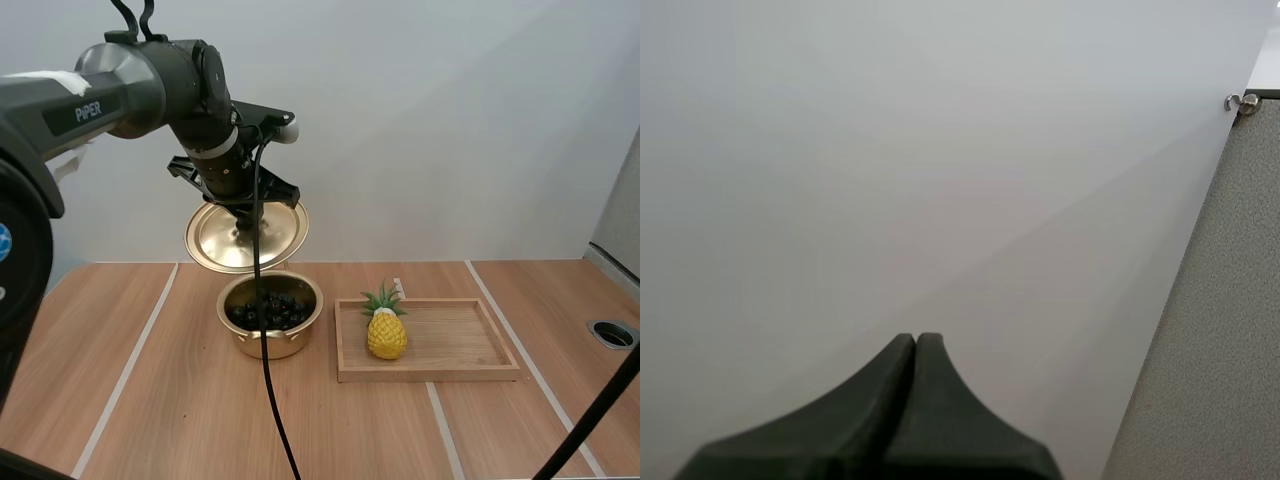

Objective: Open the pot, put the grape inside, and close it

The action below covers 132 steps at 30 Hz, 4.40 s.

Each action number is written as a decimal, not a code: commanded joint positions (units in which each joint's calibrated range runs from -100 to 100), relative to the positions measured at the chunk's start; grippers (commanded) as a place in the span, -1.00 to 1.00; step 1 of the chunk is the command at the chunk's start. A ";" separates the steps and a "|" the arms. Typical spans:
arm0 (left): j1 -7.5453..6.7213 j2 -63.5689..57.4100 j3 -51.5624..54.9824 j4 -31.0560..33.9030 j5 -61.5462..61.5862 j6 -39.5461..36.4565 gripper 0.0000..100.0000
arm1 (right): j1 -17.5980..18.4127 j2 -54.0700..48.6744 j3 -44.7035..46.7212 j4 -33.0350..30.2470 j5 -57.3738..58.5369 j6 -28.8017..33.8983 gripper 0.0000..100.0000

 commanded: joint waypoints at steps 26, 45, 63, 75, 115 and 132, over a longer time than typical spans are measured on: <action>-0.07 11.35 5.84 -1.93 -11.14 2.97 -1.00 | -0.29 -0.68 -0.54 -0.29 0.30 0.13 -1.00; -0.07 16.58 5.84 -5.47 -11.11 6.12 -1.00 | -0.29 -0.68 -0.54 -0.29 2.07 0.11 -1.00; -0.07 20.24 6.28 -6.69 -11.32 8.59 -1.00 | -0.29 -0.68 -0.54 -0.29 3.32 0.11 -1.00; -0.07 20.37 11.06 -5.32 -19.05 8.67 -1.00 | -0.29 -0.68 -0.54 -0.29 3.68 0.11 -1.00; -0.07 11.92 2.72 -3.21 -11.92 6.74 1.00 | -0.29 -0.68 -0.54 -0.29 3.68 0.11 -1.00; -0.07 -1.61 -18.84 8.42 -15.56 -8.40 -1.00 | -0.29 -0.68 -0.54 2.96 3.67 0.11 -1.00</action>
